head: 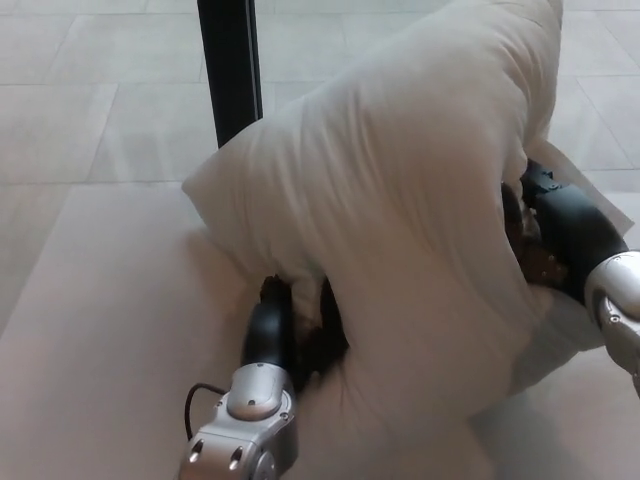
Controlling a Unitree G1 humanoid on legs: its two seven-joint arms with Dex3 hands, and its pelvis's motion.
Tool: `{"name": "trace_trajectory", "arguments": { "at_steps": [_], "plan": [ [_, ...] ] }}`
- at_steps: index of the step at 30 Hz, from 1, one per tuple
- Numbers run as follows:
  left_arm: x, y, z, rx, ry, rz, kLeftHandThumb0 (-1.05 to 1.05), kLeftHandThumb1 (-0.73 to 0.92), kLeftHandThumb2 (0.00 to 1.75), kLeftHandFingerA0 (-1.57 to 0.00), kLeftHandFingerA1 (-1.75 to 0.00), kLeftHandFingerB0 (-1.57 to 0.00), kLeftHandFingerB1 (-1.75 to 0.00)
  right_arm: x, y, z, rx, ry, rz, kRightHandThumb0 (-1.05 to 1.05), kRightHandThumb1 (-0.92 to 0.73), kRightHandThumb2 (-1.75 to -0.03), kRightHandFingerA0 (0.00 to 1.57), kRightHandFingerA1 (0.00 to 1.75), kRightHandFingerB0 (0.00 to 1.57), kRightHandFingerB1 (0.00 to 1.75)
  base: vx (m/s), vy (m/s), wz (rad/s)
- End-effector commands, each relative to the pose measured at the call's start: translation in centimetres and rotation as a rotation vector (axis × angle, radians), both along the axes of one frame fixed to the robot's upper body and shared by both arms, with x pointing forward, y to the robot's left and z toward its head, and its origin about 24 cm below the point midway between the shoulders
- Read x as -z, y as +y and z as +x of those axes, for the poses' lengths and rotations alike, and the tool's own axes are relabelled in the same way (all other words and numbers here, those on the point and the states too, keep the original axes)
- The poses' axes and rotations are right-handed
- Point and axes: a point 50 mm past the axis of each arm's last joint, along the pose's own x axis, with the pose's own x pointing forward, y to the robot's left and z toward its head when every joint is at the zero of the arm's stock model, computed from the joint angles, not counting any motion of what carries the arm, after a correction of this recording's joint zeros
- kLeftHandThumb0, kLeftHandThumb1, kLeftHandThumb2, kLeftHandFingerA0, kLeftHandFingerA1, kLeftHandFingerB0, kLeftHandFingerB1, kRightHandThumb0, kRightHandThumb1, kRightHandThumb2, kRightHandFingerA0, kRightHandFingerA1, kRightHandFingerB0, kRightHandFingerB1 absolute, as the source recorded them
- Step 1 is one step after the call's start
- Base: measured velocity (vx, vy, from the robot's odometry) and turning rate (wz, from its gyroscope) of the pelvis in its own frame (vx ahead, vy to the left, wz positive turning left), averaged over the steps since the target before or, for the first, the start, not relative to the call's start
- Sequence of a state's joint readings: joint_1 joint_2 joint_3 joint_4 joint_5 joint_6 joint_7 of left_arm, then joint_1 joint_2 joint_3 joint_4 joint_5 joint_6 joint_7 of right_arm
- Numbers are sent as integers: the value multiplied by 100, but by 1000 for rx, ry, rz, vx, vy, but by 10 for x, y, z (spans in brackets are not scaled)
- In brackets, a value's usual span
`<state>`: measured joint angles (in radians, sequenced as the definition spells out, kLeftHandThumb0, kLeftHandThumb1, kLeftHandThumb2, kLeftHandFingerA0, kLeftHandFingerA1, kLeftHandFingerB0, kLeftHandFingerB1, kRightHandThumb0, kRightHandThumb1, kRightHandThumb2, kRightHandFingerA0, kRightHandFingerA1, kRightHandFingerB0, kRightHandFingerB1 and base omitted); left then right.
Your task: The robot uses its left hand to press on the left side of the pillow kept in the middle of the desk and uses its right hand to lift up and the right side of the pillow and turn it over
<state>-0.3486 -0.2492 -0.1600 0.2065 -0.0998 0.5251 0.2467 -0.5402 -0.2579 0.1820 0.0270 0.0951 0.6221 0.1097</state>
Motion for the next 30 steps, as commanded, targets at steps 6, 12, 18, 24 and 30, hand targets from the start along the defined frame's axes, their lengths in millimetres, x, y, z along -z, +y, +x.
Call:
{"name": "trace_trajectory", "arguments": {
  "at_steps": [6, 12, 18, 24, 30],
  "plan": [
    [44, -110, -79, 276, 286, -266, -105, 67, 99, -26, -57, 0, -4, 89, 127, -61, -522, 383, 80, -105, -62, -103, 32, 62, 5, 53, 0, 0, 0],
    [45, -132, -89, 223, 413, -585, -90, 61, 59, -22, -53, 0, 0, 103, 165, -87, -695, 440, 58, -91, -70, -61, 102, 121, 6, 51, 0, 0, 0],
    [61, -132, -102, 197, 440, -653, -105, 59, 94, -16, -61, 0, -10, 118, 188, -116, -777, 523, 79, -93, -68, -62, 64, 104, 6, 52, 0, 0, 0],
    [65, -136, -108, 196, 460, -708, -97, 50, 83, -12, -53, 0, -1, 119, 205, -130, -874, 491, 37, -92, -69, -61, 35, 66, 7, 53, 0, 0, 0],
    [65, -140, -108, 207, 471, -701, -90, 51, 76, -15, -56, 0, 0, 120, 210, -138, -927, 507, -31, -90, -53, -91, 84, 129, 8, 56, 0, 0, 0]
  ]
}}
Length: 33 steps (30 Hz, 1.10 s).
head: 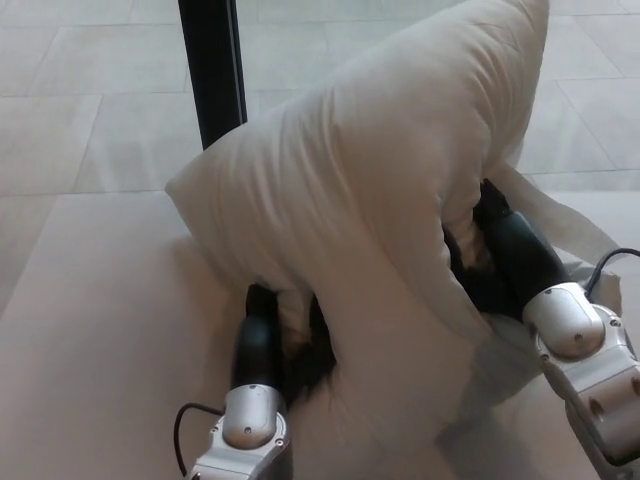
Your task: The robot uses its left hand to press on the left side of the pillow kept in the middle of the desk and uses its right hand to lift up and the right side of the pillow and turn it over
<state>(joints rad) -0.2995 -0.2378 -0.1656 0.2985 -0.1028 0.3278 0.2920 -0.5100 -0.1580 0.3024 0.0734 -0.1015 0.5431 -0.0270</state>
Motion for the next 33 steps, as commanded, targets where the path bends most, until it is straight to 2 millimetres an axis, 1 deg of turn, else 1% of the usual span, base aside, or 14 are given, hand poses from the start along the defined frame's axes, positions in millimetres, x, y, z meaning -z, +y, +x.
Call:
{"name": "trace_trajectory", "arguments": {
  "at_steps": [1, 4, 11, 12, 15, 17, 18, 23, 24, 26, 27, 30, 31, 33],
  "plan": [
    [47, -149, -103, 299, 495, -705, -103, 54, 94, -13, -57, 0, -14, 99, 178, -134, -925, 661, 72, -86, -65, -63, 69, 147, 9, 55, 0, 0, 0],
    [47, -149, -102, 308, 496, -682, -92, 60, 59, -23, -58, 0, 0, 102, 176, -133, -932, 657, 45, -89, -53, -91, 88, 130, 11, 58, 0, 0, 0],
    [53, -149, -102, 308, 507, -676, -105, 54, 94, -18, -63, 0, -10, 109, 174, -133, -946, 700, 15, -86, -61, -64, 94, 161, 23, 56, 0, 0, 0],
    [53, -149, -103, 302, 515, -686, -105, 53, 94, -11, -59, 0, -11, 111, 173, -133, -947, 703, 12, -85, -50, -96, 109, 145, 25, 59, 0, 0, 0],
    [56, -150, -105, 298, 523, -677, -93, 50, 76, -21, -60, 0, 0, 113, 170, -133, -956, 717, -10, -94, -55, -98, 103, 142, 30, 57, 0, 0, 0],
    [56, -151, -106, 290, 533, -687, -105, 55, 96, -17, -60, 0, -11, 117, 167, -132, -939, 742, -6, -84, -62, -62, 90, 150, 43, 47, 0, 0, 0],
    [56, -151, -105, 294, 532, -691, -93, 50, 75, -12, -58, 0, 0, 117, 166, -132, -933, 748, -16, -79, -47, -96, 121, 148, 38, 58, 0, 0, 0],
    [57, -151, -106, 333, 519, -657, -105, 55, 94, -18, -59, 0, -11, 113, 161, -127, -924, 728, 13, -85, -65, -60, 93, 162, 46, 51, 0, 0, 0],
    [57, -149, -104, 363, 489, -616, -91, 61, 59, -24, -56, 0, 0, 109, 158, -121, -891, 694, 62, -82, -64, -64, 91, 161, 43, 50, 0, 0, 0],
    [56, -145, -102, 391, 468, -579, -90, 60, 59, -24, -55, 0, 0, 104, 152, -114, -806, 677, 142, -83, -63, -59, 90, 160, 47, 48, 0, 0, 0],
    [55, -145, -101, 424, 440, -519, -94, 49, 83, -23, -57, 0, 0, 102, 147, -109, -765, 672, 173, -85, -63, -60, 85, 156, 45, 47, 0, 0, 0],
    [55, -141, -104, 459, 377, -474, -87, 63, 60, -31, -56, 0, 0, 92, 138, -99, -671, 611, 270, -83, -63, -61, 100, 139, 45, 47, 0, 0, 0],
    [54, -140, -104, 476, 360, -439, -104, 57, 95, -28, -59, 0, -3, 86, 132, -94, -638, 581, 290, -83, -65, -61, 80, 132, 44, 45, 0, 0, 0],
    [44, -112, -86, 575, 202, -119, -92, 55, 92, -5, -45, 0, 0, 40, 94, -57, -474, 408, 439, -88, -68, -61, 52, 68, 40, 41, 0, 0, 0]
  ]
}}
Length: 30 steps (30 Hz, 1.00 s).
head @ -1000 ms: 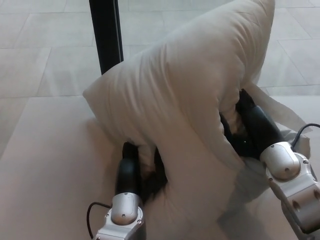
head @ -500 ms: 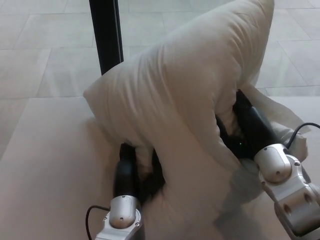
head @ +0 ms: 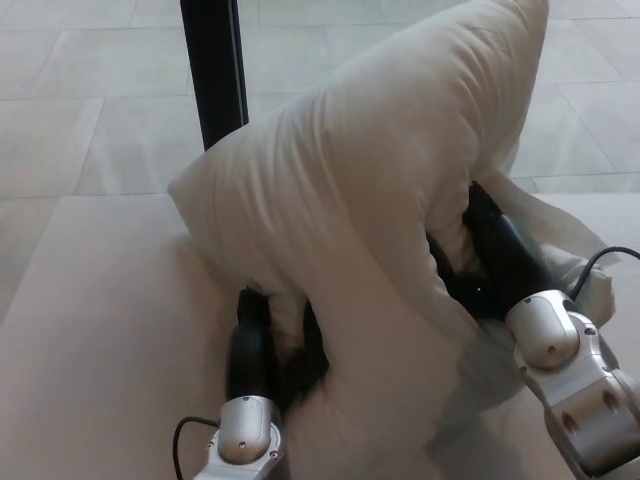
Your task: The robot uses its left hand to press on the left side of the pillow kept in the middle of the desk and uses its right hand to lift up and the right side of the pillow and turn it over
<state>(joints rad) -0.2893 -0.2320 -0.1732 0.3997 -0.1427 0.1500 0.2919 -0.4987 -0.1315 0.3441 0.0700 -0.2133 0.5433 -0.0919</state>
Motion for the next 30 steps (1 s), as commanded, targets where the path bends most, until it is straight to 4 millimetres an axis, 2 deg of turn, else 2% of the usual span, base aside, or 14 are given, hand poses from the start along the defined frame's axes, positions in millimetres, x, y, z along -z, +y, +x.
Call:
{"name": "trace_trajectory", "arguments": {
  "at_steps": [1, 3, 4, 7, 8, 16, 18, 19, 21, 23, 25, 28, 29, 30],
  "plan": [
    [35, -107, -80, 610, 231, -69, -104, 61, 100, -8, -41, 0, -2, 29, 75, -48, -468, 452, 568, -78, -68, -60, 46, 59, 41, 44, 0, 0, 0],
    [37, -102, -77, 606, 243, -104, -104, 61, 100, -8, -41, 0, -2, 22, 65, -43, -428, 428, 598, -78, -68, -60, 46, 59, 41, 44, 0, 0, 0],
    [34, -84, -68, 464, 285, -261, -51, 76, 61, -7, -92, 0, -7, -4, 25, -24, -320, 316, 675, -85, -70, -62, 35, 50, 32, 33, 0, 0, 0],
    [28, -52, -62, 384, 280, -314, -95, 54, 88, -25, -66, 0, -10, -29, -29, -8, -216, 190, 744, -79, -76, -63, 27, 47, 33, 32, 0, 0, 0],
    [27, -42, -58, 363, 281, -318, -72, 56, 73, -21, -59, 0, 0, -35, -51, -5, -171, 155, 750, -79, -78, -64, 27, 46, 30, 30, 0, 0, 0],
    [13, 25, -45, 263, 257, -263, -82, 50, 78, -20, -57, 0, 0, -18, -166, -28, 197, 156, 849, -77, -71, -62, 28, 44, 34, 32, 0, 0, 0],
    [12, 31, -45, 250, 256, -293, -94, 54, 85, -28, -62, 0, -5, -14, -173, -34, 230, 152, 848, -77, -70, -61, 33, 47, 39, 33, 0, 0, 0],
    [10, 46, -41, 220, 239, -274, -76, 61, 58, -25, -60, 0, 0, -2, -187, -45, 303, 183, 833, -80, -66, -61, 38, 48, 41, 33, 0, 0, 0],
    [8, 52, -41, 203, 229, -256, -82, 49, 79, -23, -62, 0, 0, 2, -192, -50, 332, 191, 818, -83, -63, -64, 40, 48, 42, 34, 0, 0, 0],
    [2, 63, -39, 180, 226, -256, -92, 55, 85, -26, -63, 0, -5, 6, -198, -58, 340, 200, 808, -80, -54, -96, 30, 55, 42, 49, 0, 0, 0],
    [-1, 71, -38, 173, 213, -251, -94, 56, 84, -24, -60, 0, 0, 6, -202, -61, 337, 201, 781, -78, -70, -62, 37, 49, 40, 32, 0, 0, 0],
    [-14, 98, -33, 143, 157, -177, -82, 52, 80, -11, -57, 0, 0, 3, -217, -69, 334, 204, 738, -83, -66, -63, 32, 48, 36, 32, 0, 0, 0],
    [-19, 110, -32, 116, 138, -166, -74, 49, 78, -13, -56, 0, 0, 0, -221, -70, 344, 204, 733, -88, -62, -100, 27, 54, 27, 44, 0, 0, 0],
    [-20, 120, -31, 107, 132, -170, -81, 49, 79, -15, -57, 0, 0, -2, -225, -73, 355, 201, 718, -83, -75, -63, 30, 42, 32, 31, 0, 0, 0]
  ]
}}
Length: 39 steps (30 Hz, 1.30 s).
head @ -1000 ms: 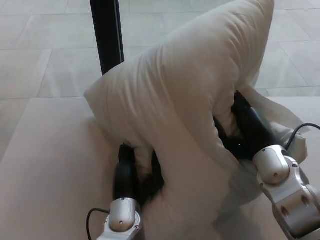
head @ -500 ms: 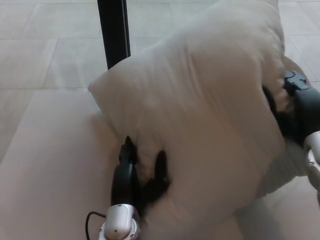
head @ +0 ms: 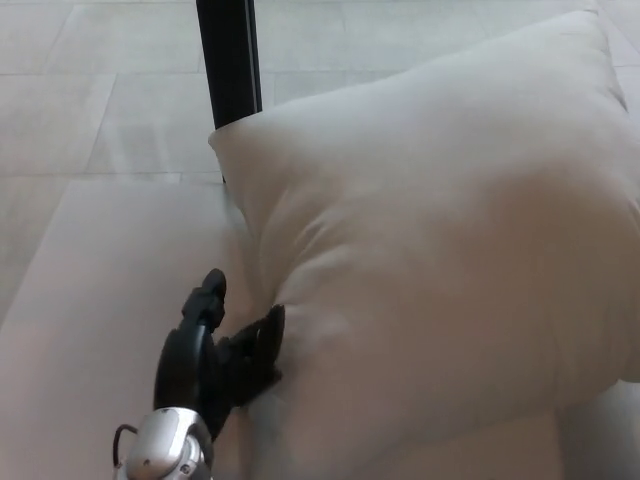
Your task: The robot uses its left hand to press on the left side of the pillow kept in the middle of the desk and uses its right hand to lift up and the right side of the pillow and turn it over
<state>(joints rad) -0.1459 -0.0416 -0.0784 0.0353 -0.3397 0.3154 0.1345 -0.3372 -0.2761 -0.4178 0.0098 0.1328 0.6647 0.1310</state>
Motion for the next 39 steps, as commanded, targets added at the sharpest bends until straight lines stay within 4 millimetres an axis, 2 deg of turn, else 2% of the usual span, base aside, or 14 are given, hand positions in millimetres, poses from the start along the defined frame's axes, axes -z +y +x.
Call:
{"name": "trace_trajectory", "arguments": {
  "at_steps": [1, 7, 9, 10, 16, 18, 20, 21, 23, 29, 33, 35, 37, 39],
  "plan": [
    [7, 58, -16, 96, 186, -60, -81, 49, 79, -15, -57, 0, 0, 9, -42, -34, -92, 75, 188, -83, -75, -63, 30, 42, 32, 31, 0, 0, 0],
    [-11, 125, -29, -134, 116, -187, -81, 57, 60, -20, -59, 0, -11, -9, -85, -60, -20, 14, 82, -93, -92, -70, 16, 40, 14, 26, 0, 0, 0],
    [-12, 145, -38, -183, 110, -190, -87, 53, 60, -23, -59, 0, -22, -11, -103, -71, 37, -24, 107, -39, -38, -105, 4, 52, 0, 49, 0, 0, 0],
    [-11, 157, -43, -206, 109, -203, -77, 41, 86, -23, -62, -1, -30, -12, -112, -78, 70, -42, 107, -103, -92, -68, 22, 47, 15, 34, 0, 0, 0],
    [-13, 230, -87, -461, 67, -246, -88, 45, 55, -38, -69, 0, -77, -16, -170, -137, 394, -137, 118, -102, -92, -70, 25, 51, 15, 42, 0, 0, 0],
    [-13, 258, -110, -610, 54, -304, -95, 38, 85, -22, -91, 0, -49, -14, -190, -168, 548, -231, 205, -101, -84, -131, 0, 35, 0, 17, 0, 0, 0],
    [-13, 269, -124, -677, 68, -304, -101, 27, 64, -46, -70, 0, -71, -11, -199, -183, 668, -242, 222, -100, -92, -68, 23, 57, 13, 46, 0, 0, 0],
    [-9, 278, -137, -759, 60, -330, -97, 25, 65, -36, -79, 0, -86, -4, -205, -195, 740, -247, 224, -40, -37, -106, 4, 54, 0, 53, 0, 0, 0],
    [-1, 286, -152, -841, 62, -335, -100, 33, 55, -32, -80, 0, -76, 7, -209, -210, 817, -258, 241, -99, -92, -71, 17, 60, 6, 44, 0, 0, 0],
    [53, 295, -227, -1050, 304, -208, -105, 40, 55, -14, -87, 0, -57, 71, -203, -249, 1083, -134, 352, -99, -70, -112, 12, 65, 4, 45, 0, 0, 0],
    [68, 293, -265, -1030, 508, -22, -102, 27, 82, -17, -98, 0, -54, 94, -194, -275, 1112, 96, 260, -105, -71, -117, 117, 157, 1, 18, 0, 0, 0],
    [74, 294, -284, -1008, 599, 54, -105, 35, 86, -11, -91, 0, -58, 99, -192, -279, 1098, 168, 215, -95, -82, -67, 68, 154, 0, 50, 0, 0, 0],
    [79, 292, -301, -877, 725, 287, -39, -15, 72, -10, -63, -17, -68, 103, -191, -284, 1083, 256, 155, -105, -68, -110, 37, 73, 6, 43, 0, 0, 0],
    [81, 289, -309, -834, 748, 352, -105, 28, 78, 0, -68, -1, -79, 103, -191, -292, 1066, 275, 136, -99, -79, -64, 40, 74, 3, 59, 0, 0, 0]
  ]
}}
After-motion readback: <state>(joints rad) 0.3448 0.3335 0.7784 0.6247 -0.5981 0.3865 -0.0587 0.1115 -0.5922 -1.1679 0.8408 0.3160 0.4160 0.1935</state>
